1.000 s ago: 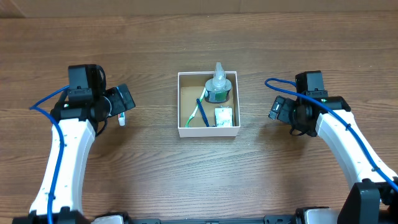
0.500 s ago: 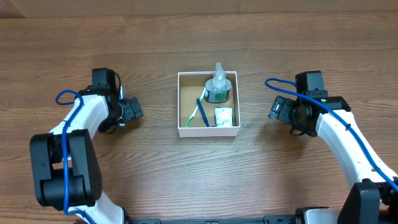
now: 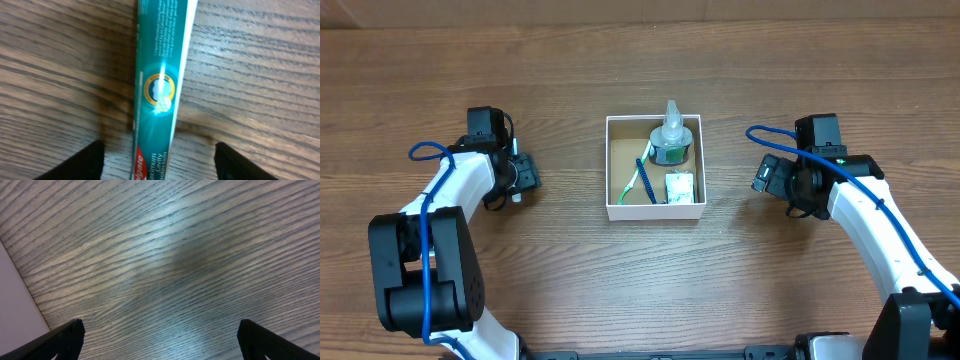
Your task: Pack container
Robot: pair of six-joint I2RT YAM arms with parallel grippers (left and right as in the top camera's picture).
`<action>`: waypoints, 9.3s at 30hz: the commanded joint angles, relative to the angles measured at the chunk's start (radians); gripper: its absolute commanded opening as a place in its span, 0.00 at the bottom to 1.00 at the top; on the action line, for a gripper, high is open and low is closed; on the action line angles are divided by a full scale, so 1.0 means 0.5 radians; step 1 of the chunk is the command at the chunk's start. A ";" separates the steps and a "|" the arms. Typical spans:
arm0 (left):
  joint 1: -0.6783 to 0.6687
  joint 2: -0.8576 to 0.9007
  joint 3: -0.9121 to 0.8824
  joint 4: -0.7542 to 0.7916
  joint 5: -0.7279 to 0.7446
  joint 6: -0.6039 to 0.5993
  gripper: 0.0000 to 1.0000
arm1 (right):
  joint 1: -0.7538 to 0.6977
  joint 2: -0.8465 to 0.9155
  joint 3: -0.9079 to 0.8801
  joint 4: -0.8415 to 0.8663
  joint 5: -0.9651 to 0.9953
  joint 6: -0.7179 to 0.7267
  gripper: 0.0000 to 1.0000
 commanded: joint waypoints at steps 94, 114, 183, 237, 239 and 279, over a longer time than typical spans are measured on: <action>-0.539 -0.585 0.656 -0.608 -0.436 -0.503 1.00 | -0.003 -0.021 -0.006 0.008 0.020 -0.004 1.00; -0.539 -0.585 0.655 -0.608 -0.436 -0.503 1.00 | -0.002 -1.690 -0.007 0.005 0.020 -0.004 1.00; -0.539 -0.585 0.655 -0.608 -0.436 -0.503 1.00 | -0.004 -2.999 -1.955 1.492 0.040 -0.620 1.00; -0.542 -2.619 0.655 -0.610 -0.436 -0.503 1.00 | -0.004 -2.999 -1.955 1.492 0.041 -0.621 1.00; -0.542 -2.792 0.655 -0.613 -0.436 -0.503 1.00 | -0.004 -2.999 -1.955 1.492 0.041 -0.620 1.00; -0.410 -3.661 -0.902 -0.086 -0.348 -0.518 1.00 | -0.004 -2.998 -1.955 1.492 0.041 -0.621 1.00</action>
